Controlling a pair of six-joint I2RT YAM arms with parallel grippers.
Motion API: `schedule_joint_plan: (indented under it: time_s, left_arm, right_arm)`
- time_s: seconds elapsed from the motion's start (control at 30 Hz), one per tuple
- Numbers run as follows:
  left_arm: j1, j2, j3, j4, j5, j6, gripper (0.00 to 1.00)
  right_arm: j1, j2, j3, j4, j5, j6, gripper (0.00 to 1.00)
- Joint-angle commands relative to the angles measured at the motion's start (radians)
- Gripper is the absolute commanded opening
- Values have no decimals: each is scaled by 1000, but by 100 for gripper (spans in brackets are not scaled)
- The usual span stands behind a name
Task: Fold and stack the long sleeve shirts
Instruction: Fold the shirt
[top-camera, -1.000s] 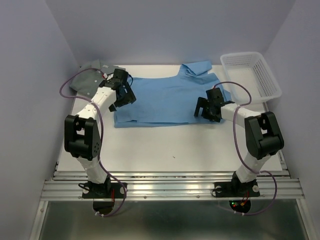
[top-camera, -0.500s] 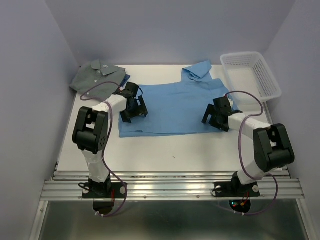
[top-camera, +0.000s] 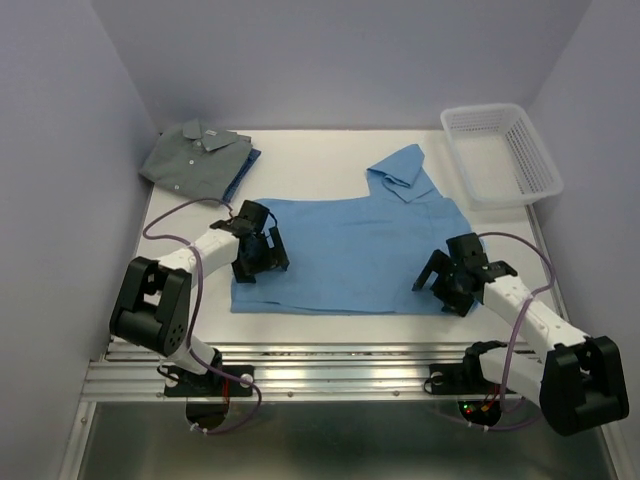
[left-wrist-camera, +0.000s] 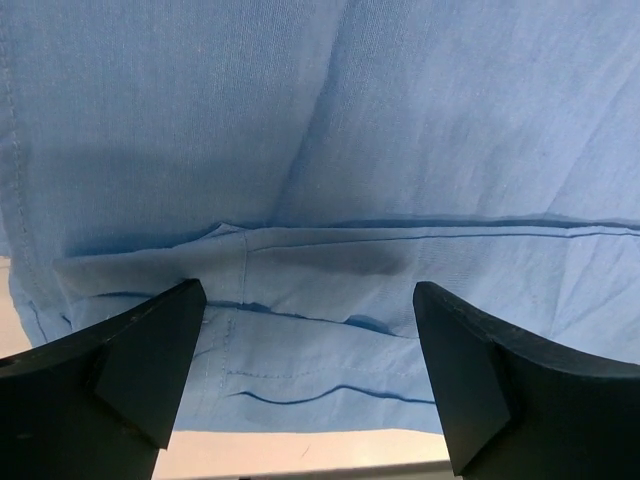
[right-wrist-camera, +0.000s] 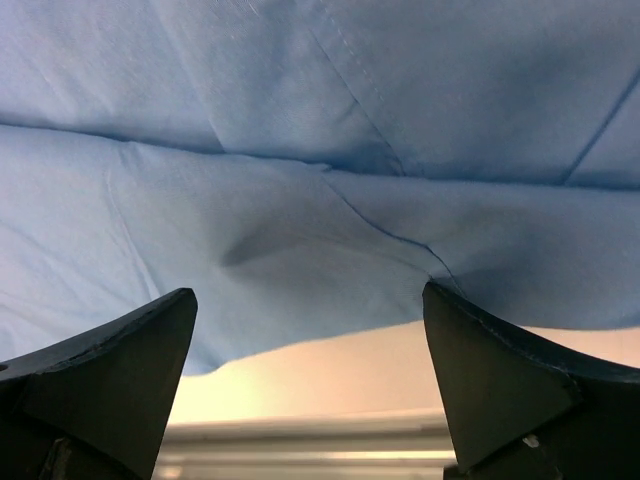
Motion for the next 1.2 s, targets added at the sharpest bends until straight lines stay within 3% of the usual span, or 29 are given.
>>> schedule_joint_plan:
  time_s: [0.0,0.1,0.27,0.33,0.4,0.57,0.7,0.87,1.17]
  left_arm:
    - [-5,-64,-4,-163,-29,-18,99]
    - [-4,-78,106,-172,-66,-9,99]
    - [12,9,344,-188,-185,-4,99]
    - [27,86,529,-206,-219,23,99]
    - [48,141,614,-218,-224,49,99]
    - [117,342,864,-291,-279,98,99]
    - [148,472,977,-298,-247,148,99]
    - [164,591,1098,-324,-247,174,99]
    - [173,778,1248,-355,-207,181,98]
  right_arm:
    - [26,-90,92,-225,6,39,100]
    - [26,-129,226,-227,71,-18,100]
    - [26,24,439,-114,192,-188,100]
    - [26,127,520,4,203,-229,100]
    - [26,252,583,66,246,-259,100]
    - [26,570,943,90,355,-438,100]
    - [2,838,1166,90,355,-499,100]
    - [-22,1059,1379,90,297,-532,100]
    - [-49,1308,1614,60,195,-544,100]
